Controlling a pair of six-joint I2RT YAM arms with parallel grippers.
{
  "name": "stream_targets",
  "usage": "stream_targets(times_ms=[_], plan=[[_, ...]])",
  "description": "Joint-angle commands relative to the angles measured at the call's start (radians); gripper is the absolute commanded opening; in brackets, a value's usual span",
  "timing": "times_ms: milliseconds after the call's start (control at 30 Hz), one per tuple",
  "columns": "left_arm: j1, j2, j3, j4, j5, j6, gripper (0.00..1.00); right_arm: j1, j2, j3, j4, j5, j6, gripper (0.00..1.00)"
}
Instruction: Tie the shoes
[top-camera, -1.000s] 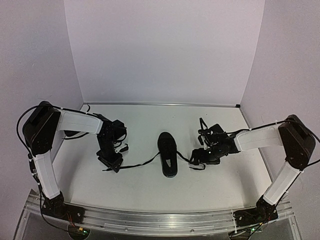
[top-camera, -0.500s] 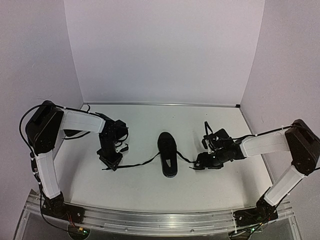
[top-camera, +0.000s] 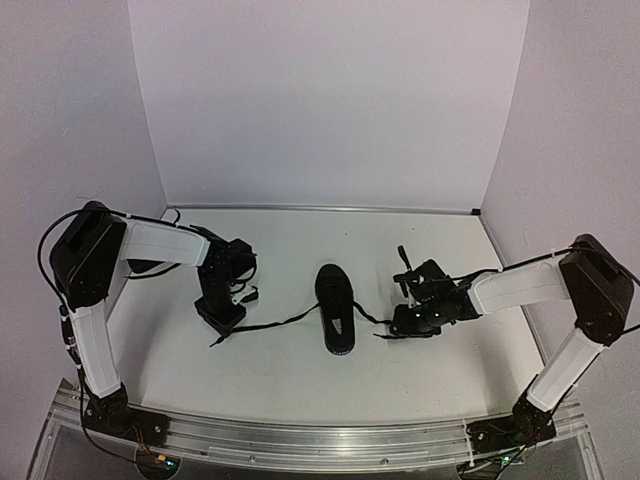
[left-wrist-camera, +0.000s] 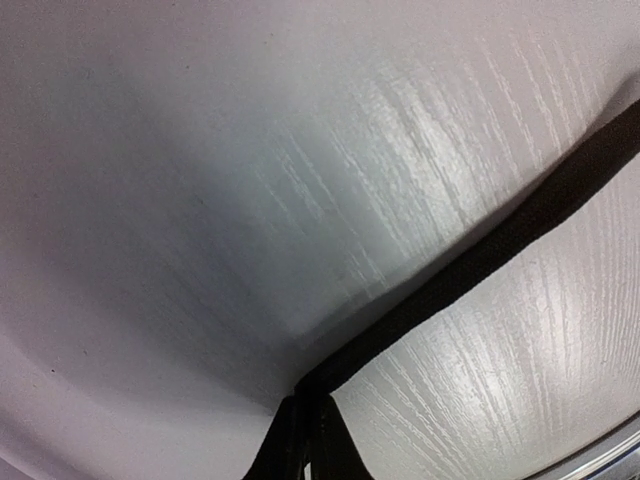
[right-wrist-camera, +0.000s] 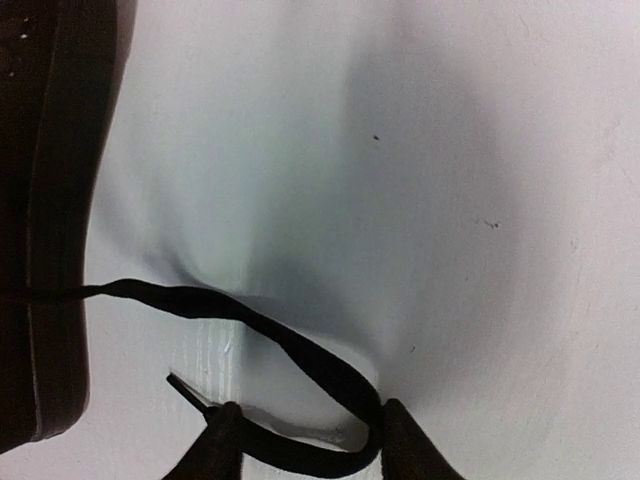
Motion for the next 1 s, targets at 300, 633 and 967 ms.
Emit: stream_targets(times_ms=[300,633,967], plan=[[-0.008,-0.319,-0.049,0.233,0.181,-0.075,0.0,0.003,-0.161,0.085,-0.244,0.045,-0.005,0.0],[-0.011,-0.583,-0.201,0.339,0.207,-0.168,0.0,0.004,-0.127,0.401,-0.164,-0.241,-0.084,0.0],[-0.058,-0.792,-0.371,0.44,0.332,-0.284,0.0,0.1,0.099,0.586,0.093,-0.399,0.035,0.0]])
